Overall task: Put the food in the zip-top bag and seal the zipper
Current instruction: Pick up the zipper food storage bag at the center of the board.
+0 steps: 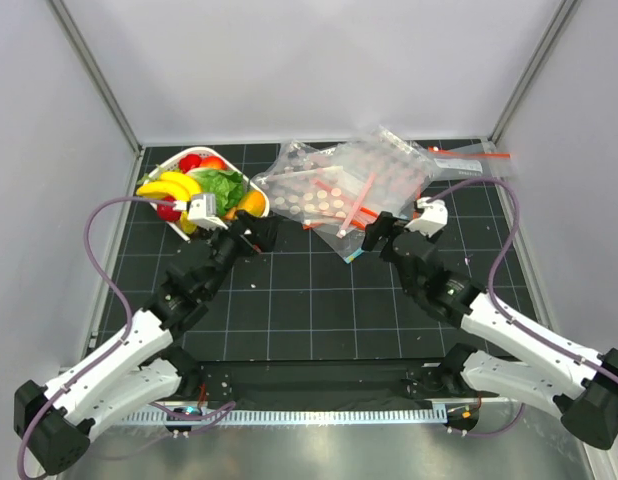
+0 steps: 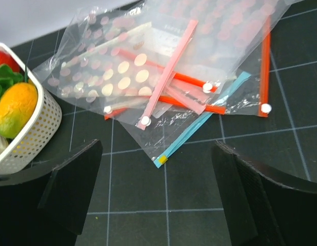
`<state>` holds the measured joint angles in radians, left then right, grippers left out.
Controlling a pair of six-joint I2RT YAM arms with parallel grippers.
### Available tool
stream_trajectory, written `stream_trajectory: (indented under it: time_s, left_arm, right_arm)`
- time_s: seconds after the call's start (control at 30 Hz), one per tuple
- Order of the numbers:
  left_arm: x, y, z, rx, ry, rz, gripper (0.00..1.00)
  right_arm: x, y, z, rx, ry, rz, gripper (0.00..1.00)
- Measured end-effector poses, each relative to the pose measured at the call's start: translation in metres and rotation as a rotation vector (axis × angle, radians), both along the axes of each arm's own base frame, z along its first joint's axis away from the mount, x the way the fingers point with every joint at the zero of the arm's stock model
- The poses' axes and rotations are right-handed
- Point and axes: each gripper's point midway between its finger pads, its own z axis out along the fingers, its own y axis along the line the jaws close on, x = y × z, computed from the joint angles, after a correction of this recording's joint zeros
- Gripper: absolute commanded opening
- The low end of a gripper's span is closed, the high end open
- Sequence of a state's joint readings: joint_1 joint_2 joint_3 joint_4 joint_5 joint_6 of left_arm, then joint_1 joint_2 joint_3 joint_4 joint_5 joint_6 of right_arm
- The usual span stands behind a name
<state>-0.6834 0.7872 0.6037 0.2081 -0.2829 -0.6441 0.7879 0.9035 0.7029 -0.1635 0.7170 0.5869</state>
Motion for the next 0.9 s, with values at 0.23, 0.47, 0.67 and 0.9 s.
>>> stream_trajectory:
  time_s: [0.23, 0.47, 0.67, 0.9]
  left_arm:
    - [0.007, -0.001, -0.025, 0.121, 0.082, 0.011, 1.00]
    - [0.007, -0.003, -0.033, 0.173, 0.088, -0.004, 1.00]
    - [0.005, -0.006, -0.043, 0.217, 0.106, -0.021, 1.00]
    - [0.002, -0.014, -0.041, 0.233, 0.116, -0.043, 1.00]
  right_arm:
    - [0.026, 0.021, -0.035, 0.015, 0.094, 0.087, 0.68]
    - [0.084, 0.007, -0.076, 0.181, 0.199, 0.051, 0.61]
    - [0.128, 0.026, -0.111, 0.272, 0.287, 0.059, 0.57]
    - [0.176, 0.033, -0.119, 0.324, 0.275, 0.033, 0.56]
